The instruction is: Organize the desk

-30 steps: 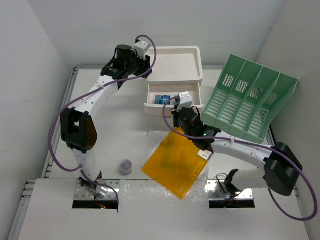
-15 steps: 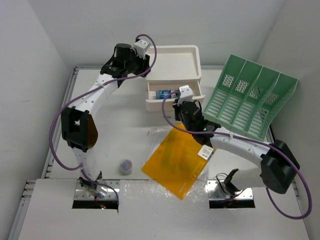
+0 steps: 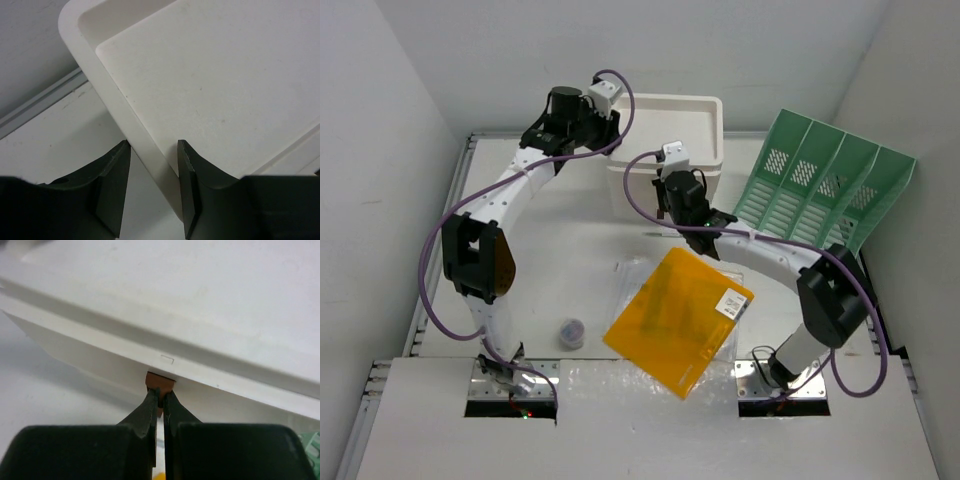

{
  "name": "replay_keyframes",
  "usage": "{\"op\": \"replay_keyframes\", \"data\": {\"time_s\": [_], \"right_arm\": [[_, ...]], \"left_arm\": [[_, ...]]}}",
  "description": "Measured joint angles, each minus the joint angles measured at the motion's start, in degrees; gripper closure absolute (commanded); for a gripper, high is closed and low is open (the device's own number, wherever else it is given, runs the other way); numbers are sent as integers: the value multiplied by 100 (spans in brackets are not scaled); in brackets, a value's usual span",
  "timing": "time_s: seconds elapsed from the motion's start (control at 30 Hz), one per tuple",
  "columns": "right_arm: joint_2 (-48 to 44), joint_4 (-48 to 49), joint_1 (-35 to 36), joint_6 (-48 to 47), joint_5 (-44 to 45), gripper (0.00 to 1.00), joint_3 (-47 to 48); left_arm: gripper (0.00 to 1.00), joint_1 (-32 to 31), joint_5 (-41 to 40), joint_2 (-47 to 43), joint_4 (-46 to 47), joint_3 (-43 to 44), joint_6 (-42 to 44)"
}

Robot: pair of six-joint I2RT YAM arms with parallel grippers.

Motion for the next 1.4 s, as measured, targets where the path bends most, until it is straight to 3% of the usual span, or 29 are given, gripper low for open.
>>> {"op": "replay_keyframes", "data": {"time_s": [0.37,0.47,0.5,0.57,0.67,0.77,0.87,1.0,1.17,1.4], "right_arm": [[481,26,-129,-179,234,100,496],[483,-2,-138,-223,184,96,514],[483,-28,-142,-247,142,93,520],[457,-87,-162,-297,26,77,529],[273,-221,-225,-435,-356,60,520],[-299,-363,-271,-605,-732,47,431],[-1001,-560,-295,-723,-1043,34,404],[-1781,-861,-295,-837,-1552,25,343],[-2094,-1368,-293,-863,-2297,24,24],[-2055,-1687,-289,-424,-2728,24,-883]], "left_arm": [[100,0,-114,0,17,0,-79],[72,0,-127,0,17,0,-127],[57,0,-129,0,17,0,-131],[46,0,-83,0,-11,2,-120],[13,-9,39,-4,-140,35,-118],[1,-9,61,-4,-289,101,-160],[0,-9,44,-2,-533,273,-162],[1,-11,-39,-2,-916,793,-160],[0,-9,-304,-201,-1152,1191,-85],[0,76,-1370,-1530,-1814,621,391]]}}
